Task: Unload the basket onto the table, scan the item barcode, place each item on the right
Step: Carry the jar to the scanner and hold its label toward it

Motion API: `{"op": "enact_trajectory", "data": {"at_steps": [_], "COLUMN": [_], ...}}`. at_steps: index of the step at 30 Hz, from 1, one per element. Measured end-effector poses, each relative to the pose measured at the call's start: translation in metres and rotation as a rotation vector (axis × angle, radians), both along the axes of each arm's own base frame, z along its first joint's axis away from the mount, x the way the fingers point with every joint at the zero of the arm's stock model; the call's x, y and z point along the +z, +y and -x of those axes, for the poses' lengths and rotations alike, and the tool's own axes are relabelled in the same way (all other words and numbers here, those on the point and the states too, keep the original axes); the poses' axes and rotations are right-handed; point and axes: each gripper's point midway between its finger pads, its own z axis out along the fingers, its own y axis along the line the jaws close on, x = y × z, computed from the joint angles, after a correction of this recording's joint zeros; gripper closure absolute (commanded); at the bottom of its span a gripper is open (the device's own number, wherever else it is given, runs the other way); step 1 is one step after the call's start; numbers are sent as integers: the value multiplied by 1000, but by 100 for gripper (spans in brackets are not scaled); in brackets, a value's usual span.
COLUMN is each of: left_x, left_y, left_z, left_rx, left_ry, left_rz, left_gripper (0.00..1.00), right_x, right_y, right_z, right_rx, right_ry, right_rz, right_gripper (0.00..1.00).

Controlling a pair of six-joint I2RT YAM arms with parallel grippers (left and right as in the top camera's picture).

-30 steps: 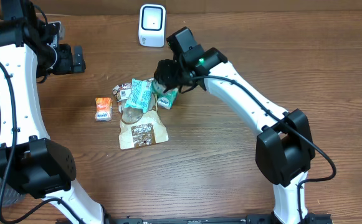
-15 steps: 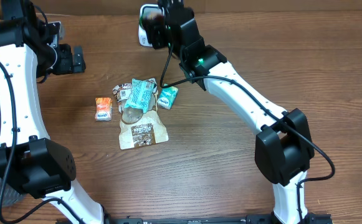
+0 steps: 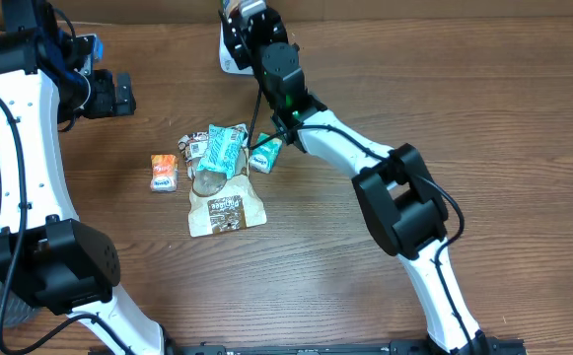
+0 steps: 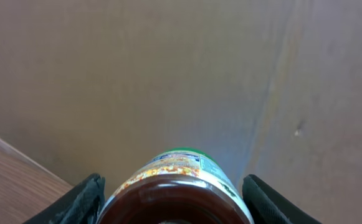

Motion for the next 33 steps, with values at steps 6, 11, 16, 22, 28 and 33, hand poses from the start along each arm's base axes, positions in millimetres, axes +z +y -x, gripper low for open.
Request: {"op": "enact_trajectory", "data": {"at_steps": [6,11,16,22,28,33], "left_x": [0,0,0,0,0,0], "left_y": [0,0,0,0,0,0], "left_z": [0,0,0,0,0,0], "left_rx": [0,0,0,0,0,0], "left_ry": [0,0,0,0,1,1], "left_rz": [0,0,0,0,1,1], "left_gripper": [0,0,0,0,0,0], "right_x": [-1,1,2,-15,-41,1], "right_y": [-20,-35,-33,-27,-34,-55], "right_z": [-13,-21,-20,-19,-4,39], "right_rx": [-35,-34,-20,-12,-8,7], "right_ry": [-46,-57,-64,15,290,475], "right_rz": [0,6,6,48,127,144], "right_gripper": [75,75,76,77,87,86]}}
